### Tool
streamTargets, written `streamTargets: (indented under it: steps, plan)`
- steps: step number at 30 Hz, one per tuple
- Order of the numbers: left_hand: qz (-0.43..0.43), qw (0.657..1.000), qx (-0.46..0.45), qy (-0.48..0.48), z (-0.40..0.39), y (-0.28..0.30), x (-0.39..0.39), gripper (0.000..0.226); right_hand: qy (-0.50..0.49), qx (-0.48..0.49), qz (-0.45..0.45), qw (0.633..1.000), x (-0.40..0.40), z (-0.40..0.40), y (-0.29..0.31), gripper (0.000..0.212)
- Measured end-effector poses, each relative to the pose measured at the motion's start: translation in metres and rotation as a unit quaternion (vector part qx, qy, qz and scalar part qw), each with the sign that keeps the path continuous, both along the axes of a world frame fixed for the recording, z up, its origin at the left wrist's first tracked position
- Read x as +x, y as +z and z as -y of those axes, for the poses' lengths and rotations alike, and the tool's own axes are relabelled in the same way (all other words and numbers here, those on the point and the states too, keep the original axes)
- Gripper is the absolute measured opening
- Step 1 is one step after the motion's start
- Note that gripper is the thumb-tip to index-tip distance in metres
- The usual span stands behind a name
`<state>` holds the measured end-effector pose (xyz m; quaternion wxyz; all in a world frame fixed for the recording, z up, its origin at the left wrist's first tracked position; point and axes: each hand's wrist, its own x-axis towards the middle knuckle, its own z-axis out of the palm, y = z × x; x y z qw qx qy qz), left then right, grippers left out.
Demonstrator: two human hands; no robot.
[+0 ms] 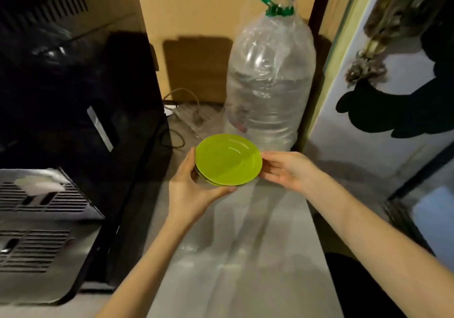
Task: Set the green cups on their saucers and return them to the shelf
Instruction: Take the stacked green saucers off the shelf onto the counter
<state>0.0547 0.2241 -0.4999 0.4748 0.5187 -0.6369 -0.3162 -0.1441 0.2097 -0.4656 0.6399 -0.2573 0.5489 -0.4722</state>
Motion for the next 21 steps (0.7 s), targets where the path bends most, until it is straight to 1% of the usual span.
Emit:
streamTargets:
  steps: [1, 2, 5, 7, 9, 14, 18, 21]
  plan:
    - [0.022, 1.0, 0.011, 0.008, -0.003, -0.012, 0.003, 0.117, 0.0, 0.009, 0.0, 1.0, 0.002, -0.003, -0.013, 0.012]
    - [0.043, 0.999, 0.021, 0.011, -0.006, -0.022, 0.006, 0.121, 0.001, 0.018, 0.001, 1.0, 0.005, -0.006, -0.026, 0.012]
    - [0.079, 0.995, 0.056, 0.006, -0.015, -0.052, 0.014, 0.115, -0.008, 0.05, -0.009, 0.999, 0.014, -0.011, -0.061, 0.01]
    - [0.095, 0.992, 0.079, 0.007, -0.02, -0.07, 0.019, 0.111, -0.022, 0.058, -0.023, 0.998, 0.02, -0.012, -0.083, 0.022]
    - [0.099, 0.99, 0.098, 0.009, -0.023, -0.085, 0.023, 0.11, -0.033, 0.062, -0.046, 0.997, 0.026, -0.013, -0.102, 0.029]
    - [0.101, 0.984, 0.146, 0.013, -0.026, -0.116, 0.03, 0.117, -0.032, 0.081, -0.07, 0.994, 0.039, -0.015, -0.127, 0.032]
    - [0.123, 0.978, 0.169, 0.017, -0.025, -0.124, 0.033, 0.114, -0.026, 0.09, -0.094, 0.991, 0.047, -0.01, -0.139, 0.03]
    - [0.131, 0.977, 0.17, 0.014, -0.021, -0.128, 0.036, 0.112, -0.026, 0.091, -0.117, 0.989, 0.051, -0.005, -0.143, 0.028]
